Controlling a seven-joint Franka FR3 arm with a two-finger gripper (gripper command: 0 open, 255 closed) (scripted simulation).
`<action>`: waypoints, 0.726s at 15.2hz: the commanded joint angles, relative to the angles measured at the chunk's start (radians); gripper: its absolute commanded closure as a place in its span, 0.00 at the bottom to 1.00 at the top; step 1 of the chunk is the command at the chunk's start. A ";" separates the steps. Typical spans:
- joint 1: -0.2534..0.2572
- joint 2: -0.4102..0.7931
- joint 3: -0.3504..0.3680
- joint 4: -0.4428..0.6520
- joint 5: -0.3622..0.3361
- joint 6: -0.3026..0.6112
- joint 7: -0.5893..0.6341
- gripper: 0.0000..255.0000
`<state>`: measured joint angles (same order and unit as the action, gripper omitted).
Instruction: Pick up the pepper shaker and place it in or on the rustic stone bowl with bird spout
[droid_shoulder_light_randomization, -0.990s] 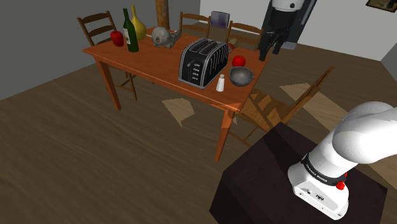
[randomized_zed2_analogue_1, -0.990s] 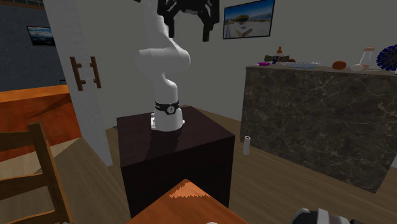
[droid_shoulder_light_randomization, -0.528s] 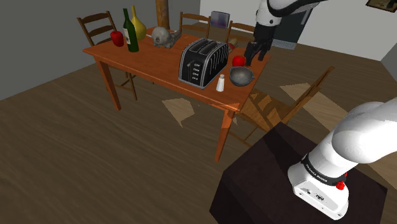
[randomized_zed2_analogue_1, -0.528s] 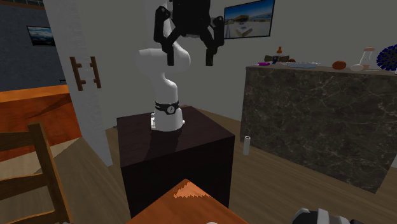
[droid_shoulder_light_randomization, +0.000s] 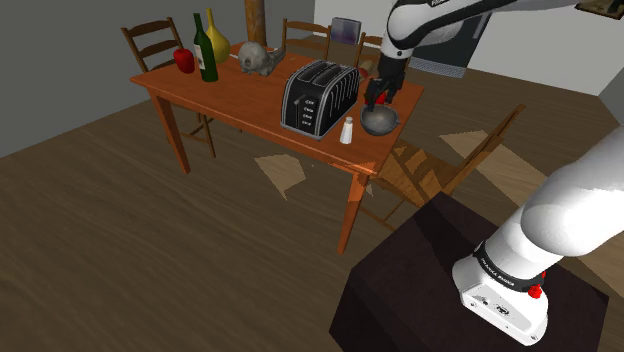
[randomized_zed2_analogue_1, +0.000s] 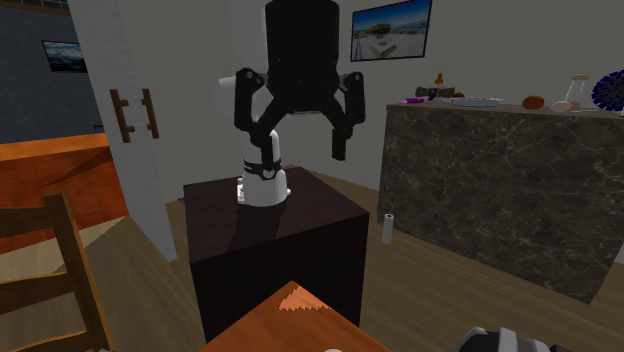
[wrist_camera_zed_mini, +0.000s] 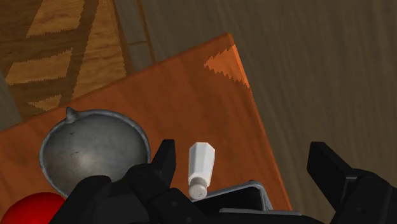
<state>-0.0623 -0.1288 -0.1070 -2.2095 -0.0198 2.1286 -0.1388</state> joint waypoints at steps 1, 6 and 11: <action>-0.003 0.076 -0.010 0.034 0.019 0.047 -0.022 0.00; -0.018 0.264 -0.020 0.153 0.077 0.123 -0.078 0.00; -0.044 0.456 -0.014 0.308 0.137 0.165 -0.129 0.00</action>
<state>-0.0994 0.2806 -0.1224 -1.9402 0.1036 2.2853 -0.2559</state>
